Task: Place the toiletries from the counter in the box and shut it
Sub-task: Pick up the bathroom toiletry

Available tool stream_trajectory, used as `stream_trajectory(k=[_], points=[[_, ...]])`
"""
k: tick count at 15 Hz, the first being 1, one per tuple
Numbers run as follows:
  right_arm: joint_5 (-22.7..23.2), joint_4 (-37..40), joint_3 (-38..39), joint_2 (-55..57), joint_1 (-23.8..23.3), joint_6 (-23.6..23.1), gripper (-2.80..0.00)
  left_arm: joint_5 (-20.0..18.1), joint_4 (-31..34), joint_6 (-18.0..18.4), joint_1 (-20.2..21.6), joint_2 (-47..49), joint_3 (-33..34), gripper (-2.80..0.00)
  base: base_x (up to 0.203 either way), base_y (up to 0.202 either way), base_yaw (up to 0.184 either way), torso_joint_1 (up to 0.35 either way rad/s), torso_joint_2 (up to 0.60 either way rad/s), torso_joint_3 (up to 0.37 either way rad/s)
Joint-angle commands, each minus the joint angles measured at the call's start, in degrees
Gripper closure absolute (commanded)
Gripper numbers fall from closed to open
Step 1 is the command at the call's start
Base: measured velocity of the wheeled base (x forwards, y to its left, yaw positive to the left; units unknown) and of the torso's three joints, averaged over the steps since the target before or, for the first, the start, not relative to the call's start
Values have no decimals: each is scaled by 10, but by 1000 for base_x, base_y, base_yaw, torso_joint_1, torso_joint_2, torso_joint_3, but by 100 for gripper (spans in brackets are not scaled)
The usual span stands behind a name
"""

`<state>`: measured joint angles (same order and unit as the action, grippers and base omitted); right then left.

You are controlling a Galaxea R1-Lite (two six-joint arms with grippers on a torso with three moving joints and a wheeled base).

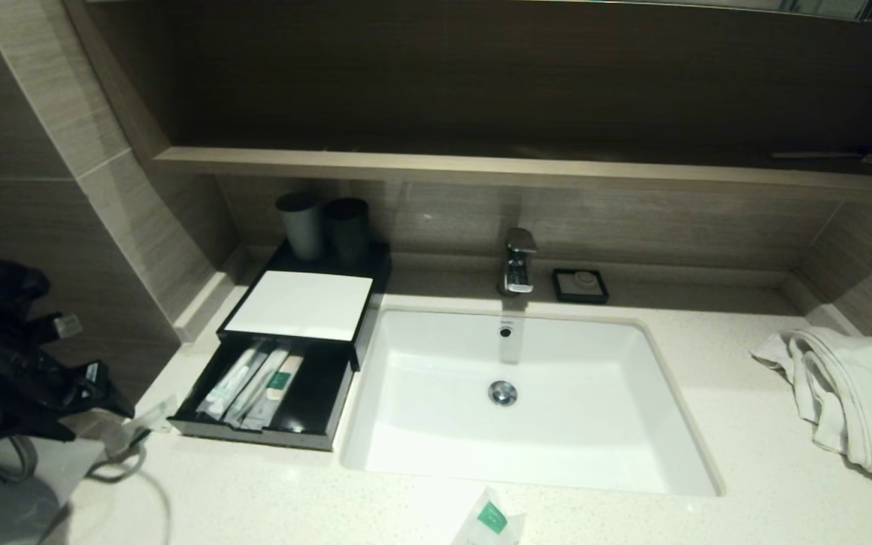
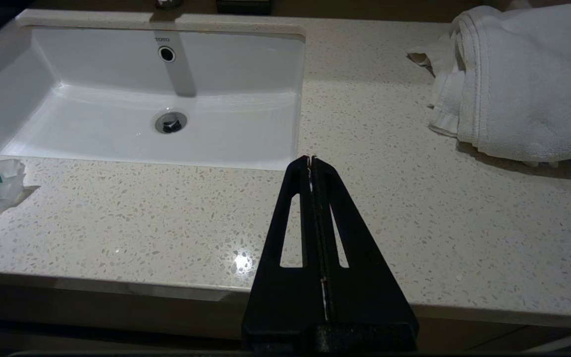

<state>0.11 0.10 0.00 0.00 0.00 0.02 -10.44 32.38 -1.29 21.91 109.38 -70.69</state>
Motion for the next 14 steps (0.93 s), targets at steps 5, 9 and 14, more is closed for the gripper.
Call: stream_trajectory(k=[5,9,14], points=[[1,0,0,0,0,0,0,1,-10,0,-10,30,-2,-280,0,0,0,0,0,0],[1,0,0,0,0,0,0,1,-13,0,-20,41,-5,-280,0,0,0,0,0,0],[1,0,0,0,0,0,0,4,-15,0,-28,52,-8,-280,0,0,0,0,0,0]])
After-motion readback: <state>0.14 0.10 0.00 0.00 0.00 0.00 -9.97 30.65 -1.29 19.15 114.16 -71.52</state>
